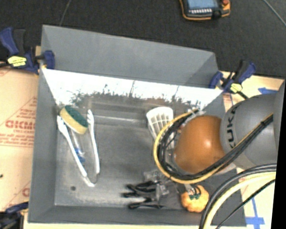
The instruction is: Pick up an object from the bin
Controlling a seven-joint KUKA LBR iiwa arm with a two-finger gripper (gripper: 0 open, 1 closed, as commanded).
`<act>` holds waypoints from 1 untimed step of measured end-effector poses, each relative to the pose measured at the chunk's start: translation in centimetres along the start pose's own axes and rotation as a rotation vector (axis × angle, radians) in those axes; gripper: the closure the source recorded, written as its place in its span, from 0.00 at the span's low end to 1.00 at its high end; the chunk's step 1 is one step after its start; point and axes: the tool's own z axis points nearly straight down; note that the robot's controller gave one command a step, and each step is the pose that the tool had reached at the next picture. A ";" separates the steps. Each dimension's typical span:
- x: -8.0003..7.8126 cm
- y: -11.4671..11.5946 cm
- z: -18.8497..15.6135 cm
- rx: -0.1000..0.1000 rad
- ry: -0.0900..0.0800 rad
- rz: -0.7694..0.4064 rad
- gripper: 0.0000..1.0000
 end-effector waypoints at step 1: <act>0.1 0.0 -1.7 0.000 0.002 0.000 1.00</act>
Offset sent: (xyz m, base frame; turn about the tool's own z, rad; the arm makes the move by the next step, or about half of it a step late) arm -0.0009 -0.0003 0.0259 -0.0001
